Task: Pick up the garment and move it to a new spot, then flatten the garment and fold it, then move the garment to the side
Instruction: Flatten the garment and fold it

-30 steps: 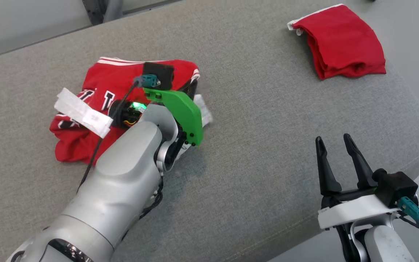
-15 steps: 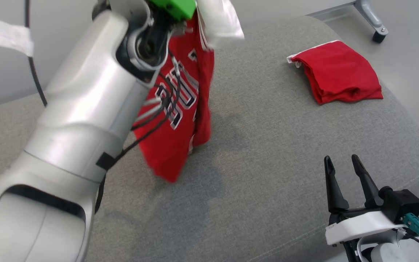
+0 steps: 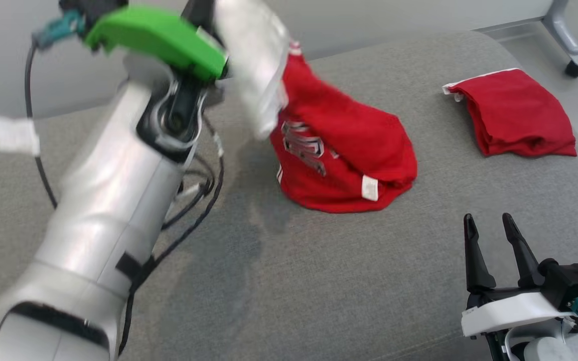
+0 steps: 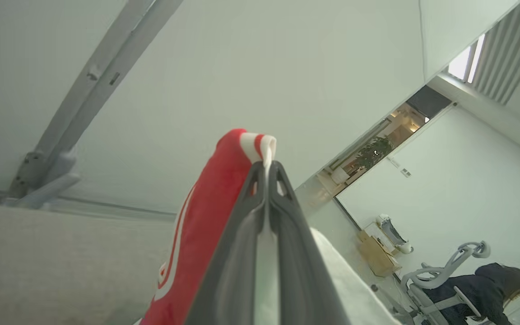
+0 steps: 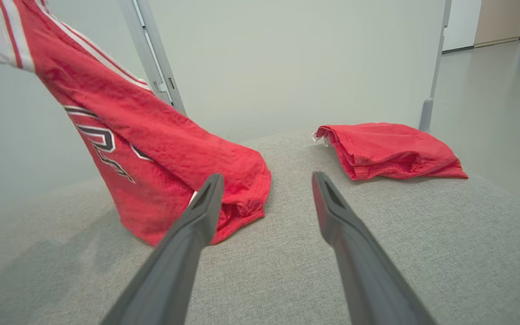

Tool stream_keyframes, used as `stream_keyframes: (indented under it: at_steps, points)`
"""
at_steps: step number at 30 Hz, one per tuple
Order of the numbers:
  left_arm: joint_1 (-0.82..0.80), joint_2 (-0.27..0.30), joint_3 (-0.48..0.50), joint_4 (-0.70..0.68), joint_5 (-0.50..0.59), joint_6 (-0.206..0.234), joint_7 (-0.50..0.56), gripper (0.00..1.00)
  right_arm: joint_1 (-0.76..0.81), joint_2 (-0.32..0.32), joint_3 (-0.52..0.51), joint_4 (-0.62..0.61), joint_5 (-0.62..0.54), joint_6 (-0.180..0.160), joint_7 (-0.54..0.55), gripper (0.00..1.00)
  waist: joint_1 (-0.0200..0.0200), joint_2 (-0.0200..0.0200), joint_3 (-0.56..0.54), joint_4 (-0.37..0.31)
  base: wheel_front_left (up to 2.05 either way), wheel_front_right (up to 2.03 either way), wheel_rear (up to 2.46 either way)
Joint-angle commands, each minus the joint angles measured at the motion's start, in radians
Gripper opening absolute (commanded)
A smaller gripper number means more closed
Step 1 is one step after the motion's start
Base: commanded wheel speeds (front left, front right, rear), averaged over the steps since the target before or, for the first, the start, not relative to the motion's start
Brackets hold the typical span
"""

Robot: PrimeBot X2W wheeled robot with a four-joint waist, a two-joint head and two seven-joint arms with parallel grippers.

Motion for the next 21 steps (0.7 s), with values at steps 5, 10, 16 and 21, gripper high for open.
stream_keyframes:
  at_steps: [5, 10, 16, 21]
  points:
    - [0.245, 0.086, 0.034, 0.051, -0.040, -0.022, -0.067, 0.00, -0.014, -0.001, 0.002, -0.005, -0.012, -0.002, 0.000, 1.00, 0.0000, -0.0001, 0.045, 0.075, 0.00, 0.00, 0.00]
    - [0.393, 0.154, 0.112, 0.115, -0.080, -0.076, -0.126, 0.00, -0.026, -0.001, 0.003, -0.002, -0.026, -0.002, 0.000, 1.00, 0.0000, -0.0001, 0.066, 0.111, 0.00, 0.00, 0.00]
    - [0.433, 0.186, 0.218, 0.181, -0.091, -0.123, -0.146, 0.00, -0.043, -0.001, 0.018, 0.003, -0.038, -0.002, 0.000, 1.00, 0.0000, -0.0001, 0.078, 0.133, 0.00, 0.00, 0.00]
    - [0.425, 0.205, 0.270, 0.218, -0.029, -0.138, -0.147, 1.00, -0.044, -0.001, 0.034, 0.007, -0.043, -0.002, 0.000, 1.00, 0.0000, -0.0001, 0.077, 0.138, 0.00, 0.00, 0.00]
